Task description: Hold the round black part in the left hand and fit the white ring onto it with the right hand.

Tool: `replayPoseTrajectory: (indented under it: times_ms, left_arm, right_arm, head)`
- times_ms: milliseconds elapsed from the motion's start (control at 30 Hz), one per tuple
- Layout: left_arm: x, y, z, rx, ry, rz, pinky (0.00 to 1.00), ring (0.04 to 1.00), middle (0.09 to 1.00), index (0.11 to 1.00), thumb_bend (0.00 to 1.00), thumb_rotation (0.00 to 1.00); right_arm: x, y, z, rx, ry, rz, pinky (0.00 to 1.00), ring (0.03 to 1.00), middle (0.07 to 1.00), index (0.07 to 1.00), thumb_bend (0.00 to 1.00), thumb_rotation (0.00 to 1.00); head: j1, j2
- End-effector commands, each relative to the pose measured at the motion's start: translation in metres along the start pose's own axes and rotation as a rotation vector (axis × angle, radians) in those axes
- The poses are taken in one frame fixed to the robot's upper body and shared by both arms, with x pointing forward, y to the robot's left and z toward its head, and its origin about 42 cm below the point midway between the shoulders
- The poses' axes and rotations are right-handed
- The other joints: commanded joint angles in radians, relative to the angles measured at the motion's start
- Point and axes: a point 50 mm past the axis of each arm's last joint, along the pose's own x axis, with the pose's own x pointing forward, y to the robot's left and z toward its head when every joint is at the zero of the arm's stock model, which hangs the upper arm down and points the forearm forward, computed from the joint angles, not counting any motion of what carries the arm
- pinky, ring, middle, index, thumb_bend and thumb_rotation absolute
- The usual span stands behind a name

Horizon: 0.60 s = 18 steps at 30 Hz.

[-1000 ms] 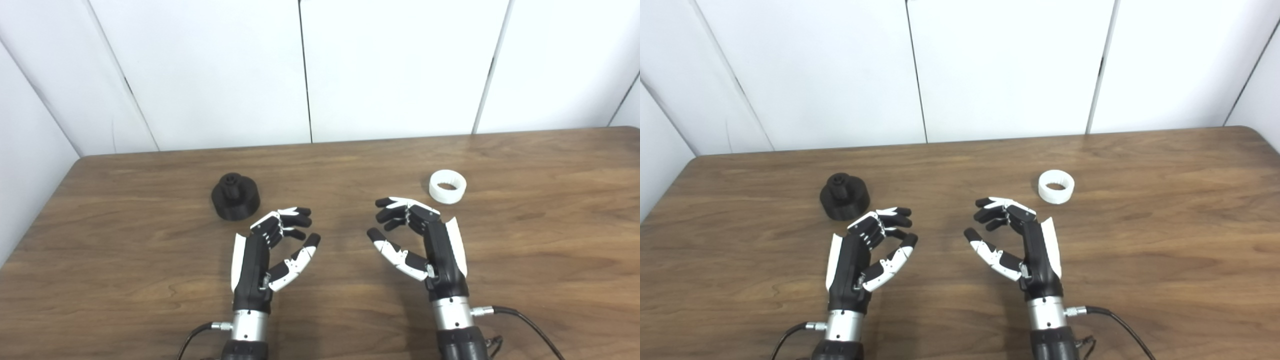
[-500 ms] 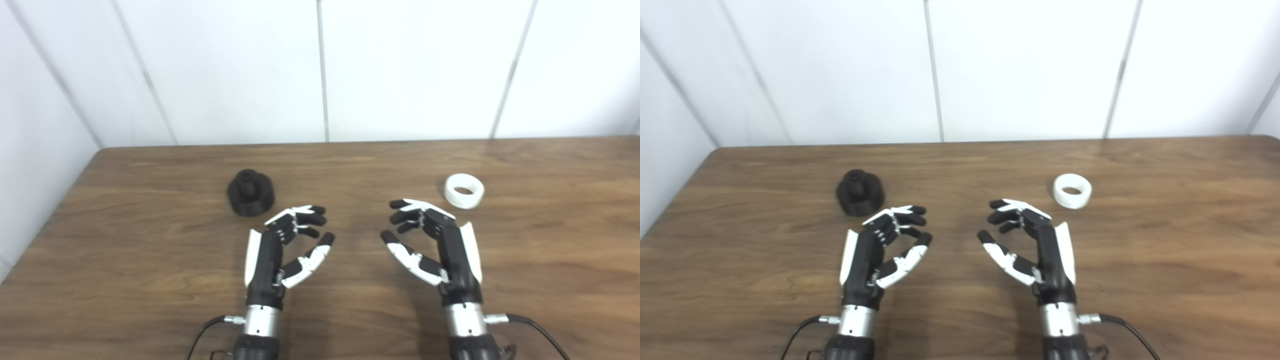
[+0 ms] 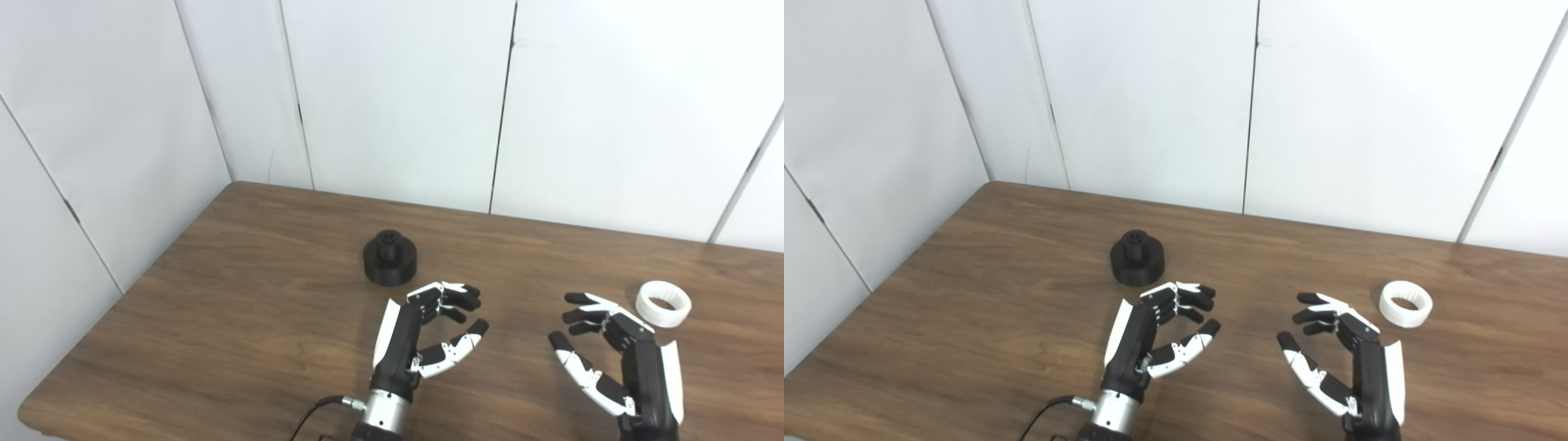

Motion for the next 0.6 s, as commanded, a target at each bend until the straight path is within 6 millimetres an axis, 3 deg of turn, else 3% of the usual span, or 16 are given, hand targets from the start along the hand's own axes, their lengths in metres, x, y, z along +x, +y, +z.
replayPoseTrajectory:
  times_ms: [0, 133, 333, 433, 567]
  left_arm:
    - [-0.011, -0.007, -0.012, -0.003, 0.031, -0.010, 0.54, 0.623, 0.672, 0.498, 0.49, 0.07]
    - [-0.010, -0.003, -0.010, 0.009, 0.025, 0.000, 0.54, 0.625, 0.679, 0.498, 0.49, 0.07]
    - [0.002, 0.021, 0.009, 0.290, 0.059, 0.007, 0.55, 0.654, 0.715, 0.499, 0.49, 0.08]
    - [0.009, 0.033, 0.024, 0.425, 0.092, 0.001, 0.59, 0.708, 0.758, 0.694, 0.50, 0.21]
    - [0.015, 0.046, 0.036, 0.515, 0.103, 0.002, 0.60, 0.742, 0.786, 0.742, 0.54, 0.23]
  right_arm:
    - [-0.033, -0.020, -0.035, -0.064, 0.132, 0.013, 0.49, 0.569, 0.662, 0.499, 0.50, 0.16]
    - [-0.033, -0.021, -0.035, -0.066, 0.125, 0.012, 0.49, 0.569, 0.660, 0.499, 0.50, 0.16]
    - [-0.033, -0.024, -0.037, -0.067, 0.123, 0.011, 0.48, 0.562, 0.656, 0.499, 0.50, 0.16]
    - [-0.033, -0.024, -0.038, -0.065, 0.125, 0.010, 0.48, 0.560, 0.656, 0.499, 0.50, 0.16]
    - [-0.033, -0.025, -0.039, -0.065, 0.129, 0.013, 0.48, 0.559, 0.656, 0.499, 0.50, 0.16]
  head:
    - [0.003, 0.002]
    - [0.004, 0.002]
    - [0.010, 0.004]
    - [0.011, 0.003]
    - [0.012, 0.004]
